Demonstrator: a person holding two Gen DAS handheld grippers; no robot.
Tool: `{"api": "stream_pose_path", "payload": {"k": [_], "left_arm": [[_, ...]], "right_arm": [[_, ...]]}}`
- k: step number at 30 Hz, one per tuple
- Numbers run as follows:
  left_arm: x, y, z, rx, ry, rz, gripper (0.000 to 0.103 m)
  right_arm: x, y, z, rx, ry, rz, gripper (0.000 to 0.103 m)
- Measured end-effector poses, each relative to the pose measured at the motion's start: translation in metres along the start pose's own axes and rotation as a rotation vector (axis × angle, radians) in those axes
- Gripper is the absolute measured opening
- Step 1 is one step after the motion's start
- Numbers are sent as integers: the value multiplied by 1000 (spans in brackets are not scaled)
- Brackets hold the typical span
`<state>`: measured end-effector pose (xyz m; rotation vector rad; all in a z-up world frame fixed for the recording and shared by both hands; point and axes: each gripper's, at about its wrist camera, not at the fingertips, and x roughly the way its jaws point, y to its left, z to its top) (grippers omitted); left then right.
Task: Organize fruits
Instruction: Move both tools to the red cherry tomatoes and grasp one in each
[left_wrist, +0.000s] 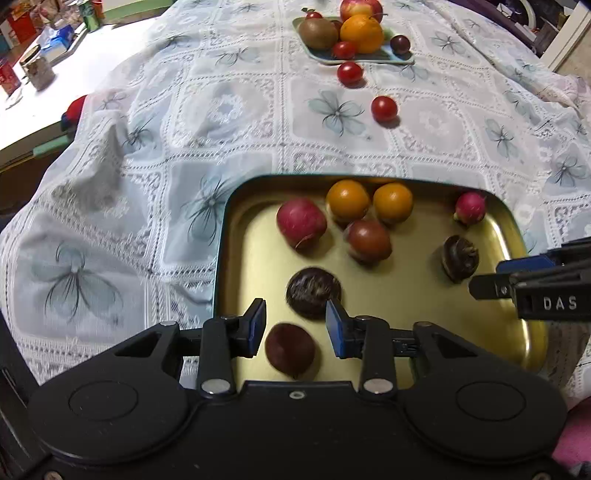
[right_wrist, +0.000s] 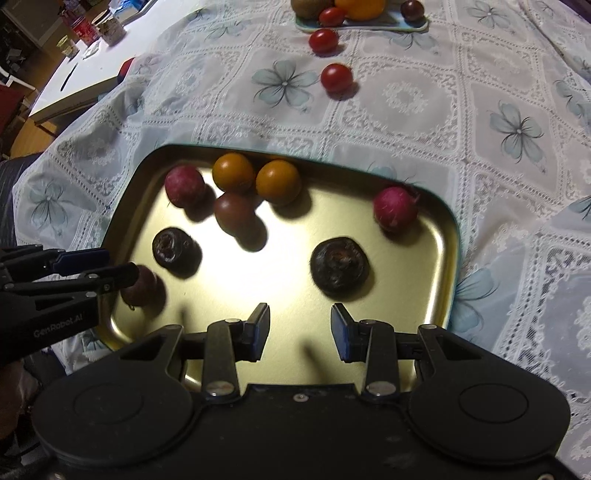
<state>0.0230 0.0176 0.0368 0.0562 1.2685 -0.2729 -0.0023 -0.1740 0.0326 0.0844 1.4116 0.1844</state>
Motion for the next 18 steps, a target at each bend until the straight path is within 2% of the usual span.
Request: {"api": "stream_pose_path", "payload": {"k": [7,18], "left_arm": [[2,-3,22,18,-17,33,44],[16,-3,79,12,-55,71,44]], "right_arm": [[-11,-12,27,48,-57,-27,38],[3,-34,106,152,-113,-59,40]]}}
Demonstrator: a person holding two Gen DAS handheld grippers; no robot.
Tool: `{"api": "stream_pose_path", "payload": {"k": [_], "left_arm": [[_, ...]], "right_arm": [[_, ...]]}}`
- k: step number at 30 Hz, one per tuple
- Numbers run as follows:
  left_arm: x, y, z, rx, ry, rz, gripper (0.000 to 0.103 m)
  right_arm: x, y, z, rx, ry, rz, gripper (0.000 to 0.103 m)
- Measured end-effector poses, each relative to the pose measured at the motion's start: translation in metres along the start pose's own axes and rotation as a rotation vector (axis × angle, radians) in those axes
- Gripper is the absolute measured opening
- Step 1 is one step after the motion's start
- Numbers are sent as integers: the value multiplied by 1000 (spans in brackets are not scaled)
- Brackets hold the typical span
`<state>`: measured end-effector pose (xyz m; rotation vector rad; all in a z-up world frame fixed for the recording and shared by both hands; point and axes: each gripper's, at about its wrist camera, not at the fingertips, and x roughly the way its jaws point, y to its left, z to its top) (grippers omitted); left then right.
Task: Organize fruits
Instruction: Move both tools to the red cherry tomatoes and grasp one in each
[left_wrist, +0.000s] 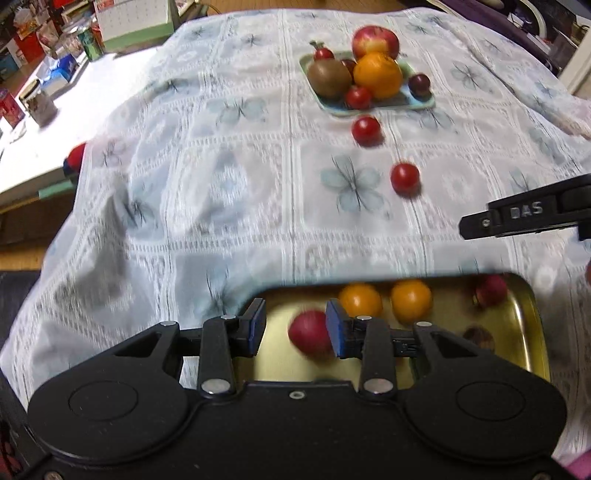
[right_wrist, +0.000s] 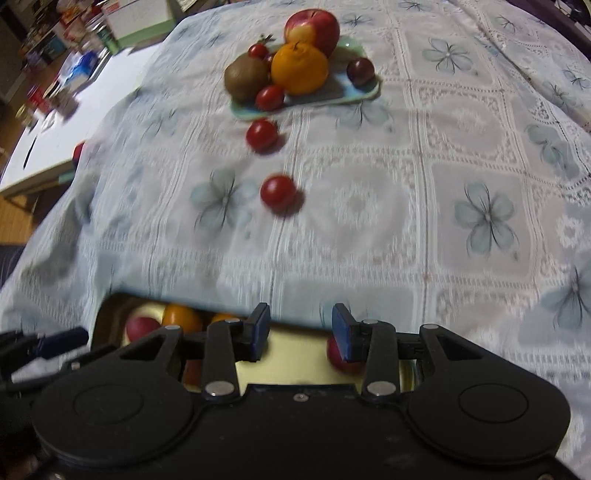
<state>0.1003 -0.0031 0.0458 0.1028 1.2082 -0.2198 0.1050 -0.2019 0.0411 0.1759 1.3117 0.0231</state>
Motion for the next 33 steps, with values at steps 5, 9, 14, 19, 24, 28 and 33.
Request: {"api": "stream_pose_path", "payload": {"k": [5,9,14,19,24,28,33], "left_arm": [[16,8,29,-31,-18,43,44],[32,17,46,-58,-27,78,44],[50,27,58,-89,-13,73,44],[60,25,66,-76,-14,82,44],[65,17,78,-47,-26,71,44],[71,4,90,-17,-35,52,44],[78,-21,110,41,-70,13,44]], "right_arm": [[24,6,35,46,-11,2,40],[46,9,56,88,3,26,40],[66,14,73,134,-13,17,40],[85,18,85,146,0,-7,40],[99,21,86,152,19,-35,34],[98,21,84,121,6,-24,33],[78,-3,82,154,-10,-2,33]]}}
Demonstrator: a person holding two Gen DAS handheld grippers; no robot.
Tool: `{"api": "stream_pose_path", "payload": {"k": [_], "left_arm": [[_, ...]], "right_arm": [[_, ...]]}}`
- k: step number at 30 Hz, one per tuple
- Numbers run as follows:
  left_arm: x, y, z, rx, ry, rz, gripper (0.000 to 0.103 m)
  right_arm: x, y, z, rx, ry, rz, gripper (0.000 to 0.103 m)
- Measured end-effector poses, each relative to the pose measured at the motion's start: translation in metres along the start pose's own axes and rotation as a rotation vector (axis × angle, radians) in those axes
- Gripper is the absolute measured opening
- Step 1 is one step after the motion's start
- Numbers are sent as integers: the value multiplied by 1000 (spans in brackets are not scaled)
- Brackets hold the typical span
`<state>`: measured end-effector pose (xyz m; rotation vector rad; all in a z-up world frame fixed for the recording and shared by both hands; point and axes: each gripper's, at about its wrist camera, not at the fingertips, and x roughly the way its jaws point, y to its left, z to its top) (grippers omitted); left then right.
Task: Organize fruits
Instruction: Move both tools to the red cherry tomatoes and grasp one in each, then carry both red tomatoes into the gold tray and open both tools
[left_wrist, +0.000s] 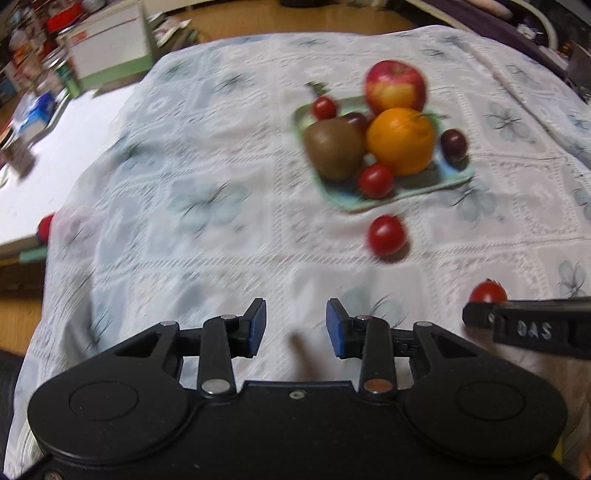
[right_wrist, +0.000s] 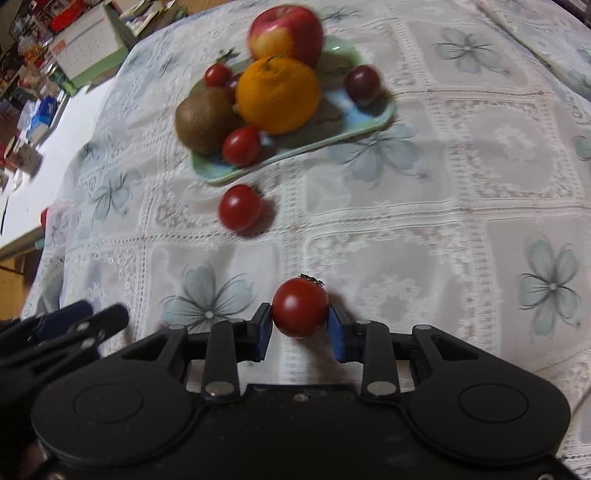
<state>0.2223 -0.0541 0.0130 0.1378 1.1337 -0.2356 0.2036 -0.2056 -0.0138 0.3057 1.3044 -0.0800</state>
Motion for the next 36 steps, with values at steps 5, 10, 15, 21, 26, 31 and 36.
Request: {"api": "stream_pose_path", "payload": {"k": [5,10,15,21,26,31,36], "left_arm": [[11,-29,18,74,-35,-37,48],[29,-48,30,119,-32,-59,49],[48,-56,36,138,-12,-47,49],[61,-60,41,143,2,-75,52],[73,-59,44,111,25,-68,52],[66,-56,45,81,22,-87,43],[42,-57,34,70,27,-75,42]], "right_arm": [[-19,-29,2,36,-46,-31,33],[-28,-46,-1,34,-85,-48,33],[-30,-50,-2,23,-77,-15,33],[-32,-48,-3,-2,-88,1,33],[-26,-47,-1,-4,-79,11,33],[-22,-48,-2,-1,-70,8,33],[-27,-49,-6,2,-64,14,33]]}}
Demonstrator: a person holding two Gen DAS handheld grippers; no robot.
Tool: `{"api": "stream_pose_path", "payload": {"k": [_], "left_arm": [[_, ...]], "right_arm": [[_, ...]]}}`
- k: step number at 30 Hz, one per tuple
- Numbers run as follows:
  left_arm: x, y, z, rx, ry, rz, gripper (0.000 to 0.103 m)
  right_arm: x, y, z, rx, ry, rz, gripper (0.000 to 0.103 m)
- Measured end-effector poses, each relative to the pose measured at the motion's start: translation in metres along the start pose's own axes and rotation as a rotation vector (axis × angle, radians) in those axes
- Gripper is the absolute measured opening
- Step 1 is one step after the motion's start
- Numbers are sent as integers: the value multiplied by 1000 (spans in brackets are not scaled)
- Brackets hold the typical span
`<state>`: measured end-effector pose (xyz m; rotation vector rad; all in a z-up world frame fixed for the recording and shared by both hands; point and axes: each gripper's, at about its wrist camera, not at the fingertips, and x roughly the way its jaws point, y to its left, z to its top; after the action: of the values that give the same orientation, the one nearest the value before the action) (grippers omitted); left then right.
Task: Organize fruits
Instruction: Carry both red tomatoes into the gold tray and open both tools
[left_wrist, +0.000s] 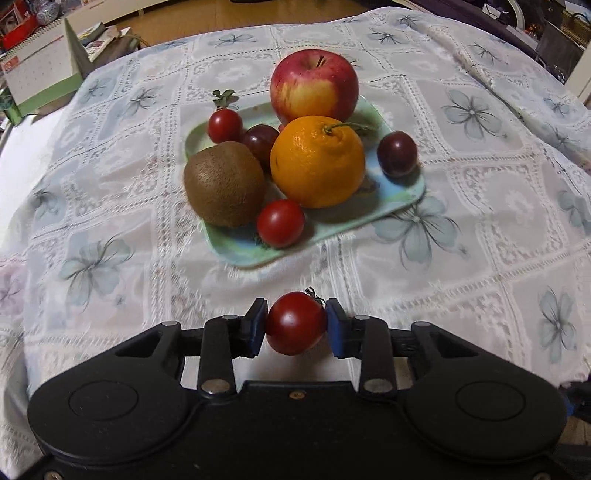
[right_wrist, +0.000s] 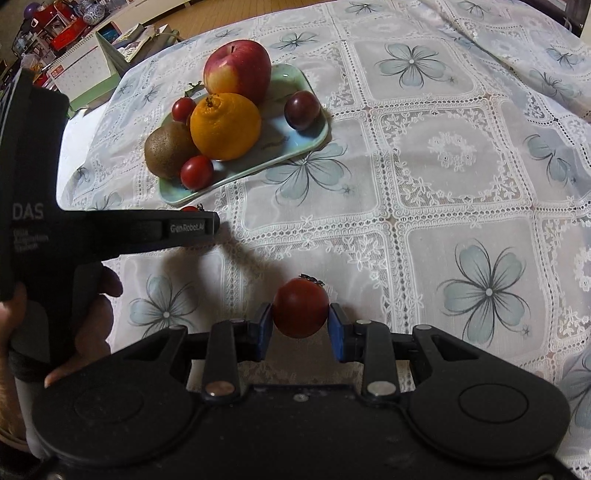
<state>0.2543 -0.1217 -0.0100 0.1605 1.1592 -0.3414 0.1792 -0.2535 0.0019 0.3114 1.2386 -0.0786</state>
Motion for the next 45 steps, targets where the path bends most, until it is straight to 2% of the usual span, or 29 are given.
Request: {"api": "stream_pose_path", "payload": {"k": [8,18,21,27,32,38,45], "left_arm": [[-51,-7,-42,-18,19,11,42],[-104,-15,-114,-54,28,-11,43],[-114,-21,-136,-42,16,15,42],[-121,-28,-171,-36,22,9,43],[-122,-32,-196,-42,10,38,43],[-115,-30,-214,-78,30,45,43],[-112,-31,-225,-97,35,55,43]], "right_arm": [[-29,5,-27,-44,-24,11,33],[-59,5,-84,-94,20,33,33],[-69,6,-101,-120,19,19,33],[-85,1,-130,-149,24,5,33],[-91,-4,-148,-148,38,13,33],[-92,-3,-166,-164,34,-1,33],[-82,-6,-169,-167,54,-35,33]]}}
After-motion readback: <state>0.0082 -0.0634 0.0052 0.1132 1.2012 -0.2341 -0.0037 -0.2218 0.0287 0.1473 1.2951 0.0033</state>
